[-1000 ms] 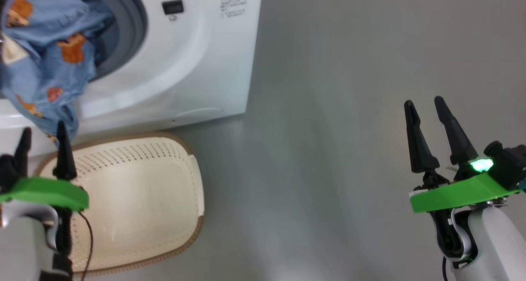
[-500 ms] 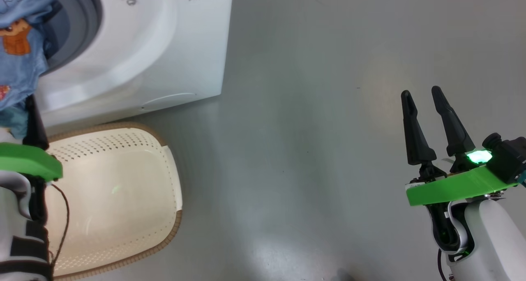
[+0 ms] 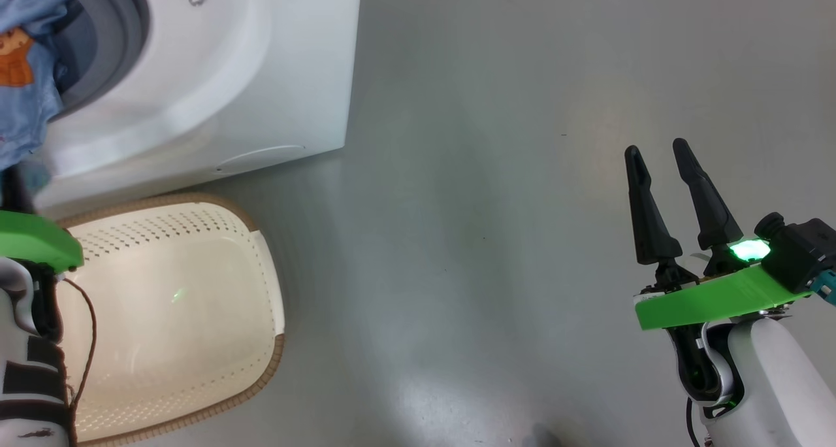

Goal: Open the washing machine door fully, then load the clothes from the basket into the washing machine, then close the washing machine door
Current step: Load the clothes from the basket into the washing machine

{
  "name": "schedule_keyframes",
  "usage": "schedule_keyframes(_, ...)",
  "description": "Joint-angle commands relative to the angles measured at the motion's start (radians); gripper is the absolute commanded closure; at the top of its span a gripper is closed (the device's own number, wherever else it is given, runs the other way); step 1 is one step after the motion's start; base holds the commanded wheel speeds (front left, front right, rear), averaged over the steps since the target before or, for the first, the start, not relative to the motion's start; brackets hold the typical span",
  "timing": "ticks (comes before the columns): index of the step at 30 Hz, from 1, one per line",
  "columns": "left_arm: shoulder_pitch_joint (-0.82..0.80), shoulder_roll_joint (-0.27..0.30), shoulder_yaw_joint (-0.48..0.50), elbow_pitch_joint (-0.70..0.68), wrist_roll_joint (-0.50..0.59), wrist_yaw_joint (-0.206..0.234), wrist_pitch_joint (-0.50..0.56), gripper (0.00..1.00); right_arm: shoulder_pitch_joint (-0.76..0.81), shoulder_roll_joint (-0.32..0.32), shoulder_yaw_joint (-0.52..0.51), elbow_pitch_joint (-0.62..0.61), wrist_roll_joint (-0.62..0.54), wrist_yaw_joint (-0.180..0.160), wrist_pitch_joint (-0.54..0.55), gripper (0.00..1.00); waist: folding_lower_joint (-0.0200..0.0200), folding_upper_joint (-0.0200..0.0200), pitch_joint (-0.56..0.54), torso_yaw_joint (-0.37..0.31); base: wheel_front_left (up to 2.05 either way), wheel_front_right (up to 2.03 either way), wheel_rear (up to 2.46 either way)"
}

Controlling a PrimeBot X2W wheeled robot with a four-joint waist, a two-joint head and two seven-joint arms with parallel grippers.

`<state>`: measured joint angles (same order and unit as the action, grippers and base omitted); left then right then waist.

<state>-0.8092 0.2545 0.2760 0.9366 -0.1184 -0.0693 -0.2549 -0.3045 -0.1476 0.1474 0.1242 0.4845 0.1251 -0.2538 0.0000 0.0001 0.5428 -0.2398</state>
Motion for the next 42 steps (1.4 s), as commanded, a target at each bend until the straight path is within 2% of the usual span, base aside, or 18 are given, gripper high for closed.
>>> schedule_keyframes(1, -0.018, 0.049, 0.024, -0.028, 0.011, 0.005, -0.007, 1.00, -0.008, -0.005, 0.016, -0.020, 0.000, 0.006, -0.008, 0.00, 0.0000, -0.0001, -0.003, 0.002, 0.00, 0.00, 0.00)
schedule_keyframes(7, 0.010, 0.029, 0.021, -0.062, 0.022, 0.001, -0.007, 1.00, -0.003, -0.006, 0.012, -0.018, -0.002, 0.006, -0.008, 0.00, 0.0000, -0.0001, -0.018, 0.018, 0.00, 0.00, 0.00)
schedule_keyframes(17, 0.058, -0.032, -0.019, -0.156, 0.019, -0.043, -0.007, 1.00, 0.000, -0.005, 0.010, -0.017, -0.001, 0.006, -0.008, 0.00, 0.0000, -0.0001, -0.037, 0.049, 0.00, 0.00, 0.00)
schedule_keyframes(22, 0.033, -0.040, -0.053, -0.201, -0.004, -0.057, -0.007, 1.00, -0.001, -0.005, 0.012, -0.017, -0.001, 0.006, -0.008, 0.00, 0.0000, -0.0001, -0.038, 0.055, 0.00, 0.00, 0.00)
schedule_keyframes(29, -0.071, 0.006, -0.128, -0.176, -0.016, -0.061, -0.007, 1.00, -0.003, 0.003, 0.022, -0.017, 0.004, 0.006, -0.008, 0.00, 0.0000, -0.0001, -0.025, 0.040, 0.00, 0.00, 0.00)
schedule_keyframes(39, -0.286, 0.111, -0.174, 0.012, -0.002, -0.061, -0.007, 1.00, -0.005, 0.014, 0.031, -0.012, 0.012, 0.006, -0.008, 0.00, 0.0000, -0.0001, -0.002, -0.011, 0.00, 0.00, 0.00)
schedule_keyframes(42, -0.337, 0.138, -0.180, 0.046, 0.011, -0.048, -0.007, 1.00, -0.008, 0.018, 0.037, -0.012, 0.013, 0.006, -0.008, 0.00, 0.0000, -0.0001, 0.005, -0.030, 0.00, 0.00, 0.00)
